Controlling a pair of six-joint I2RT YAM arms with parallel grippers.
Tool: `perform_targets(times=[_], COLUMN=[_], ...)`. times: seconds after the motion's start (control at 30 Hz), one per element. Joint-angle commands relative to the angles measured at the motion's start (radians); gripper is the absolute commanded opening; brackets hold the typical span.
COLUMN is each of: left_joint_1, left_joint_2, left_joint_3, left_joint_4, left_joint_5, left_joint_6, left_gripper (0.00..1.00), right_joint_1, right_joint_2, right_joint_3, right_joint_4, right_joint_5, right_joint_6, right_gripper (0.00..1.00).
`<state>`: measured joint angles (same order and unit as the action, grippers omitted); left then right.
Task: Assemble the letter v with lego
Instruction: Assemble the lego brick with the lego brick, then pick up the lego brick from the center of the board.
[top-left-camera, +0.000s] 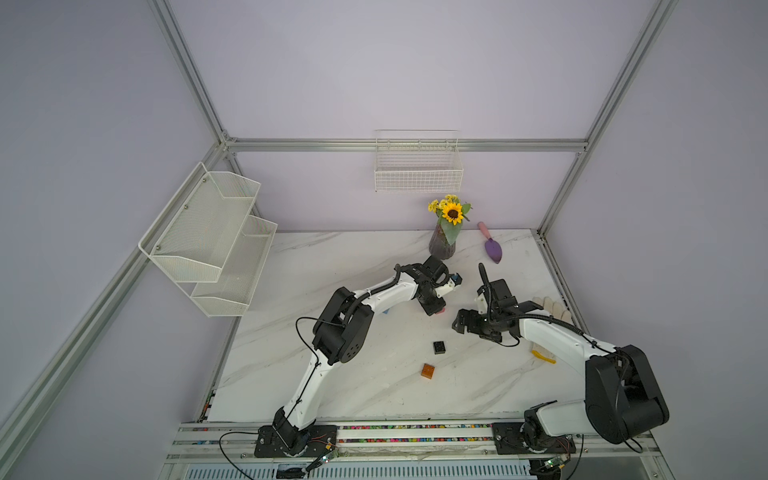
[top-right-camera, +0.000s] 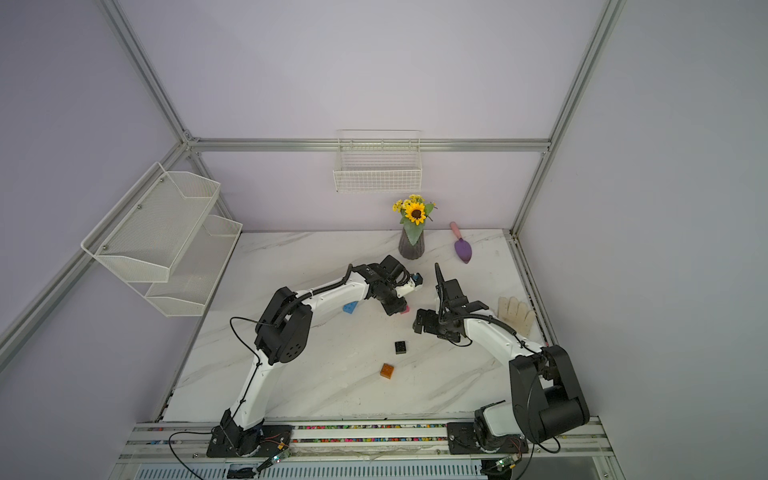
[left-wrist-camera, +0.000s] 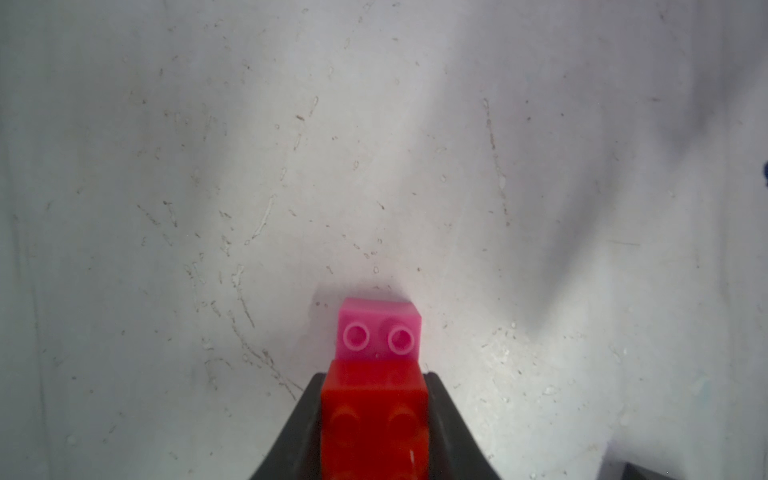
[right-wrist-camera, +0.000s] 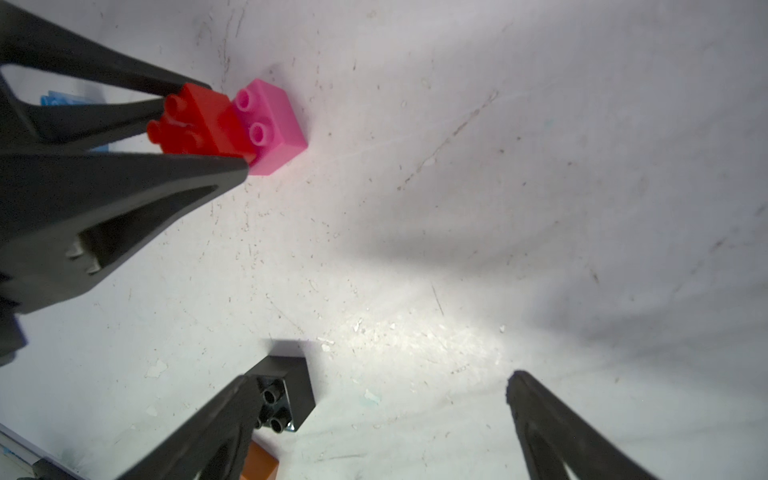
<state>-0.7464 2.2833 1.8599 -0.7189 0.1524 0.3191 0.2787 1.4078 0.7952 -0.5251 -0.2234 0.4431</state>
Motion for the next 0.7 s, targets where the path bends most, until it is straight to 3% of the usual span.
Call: perform_targets(times=[0.0, 0.33, 0.67], left_joint_1=[0.005, 0.011, 0.013], left_joint_2=[0.081, 0.072, 0.073], left_joint_3=[-0.100, -0.143, -0.050], left_joint_4=[-0.208, -0.197, -0.239], left_joint_5=[-0.017, -0.091, -0.085], left_joint_6=[0.136, 0.207, 0.150], left_gripper=[0.28, 0.27, 0.26], right_joint_1=[-0.010, -0.013, -0.015], right_joint_2=[-0.003, 0.006, 0.035], right_joint_3=[0.023, 0.036, 0.028], right_joint_4=[-0.010, -0.012, -0.003], right_joint_5=[0.025, 0.015, -0.005], right_joint_6=[-0.007, -0.014, -0.035], right_gripper=[0.97, 0.97, 0.97])
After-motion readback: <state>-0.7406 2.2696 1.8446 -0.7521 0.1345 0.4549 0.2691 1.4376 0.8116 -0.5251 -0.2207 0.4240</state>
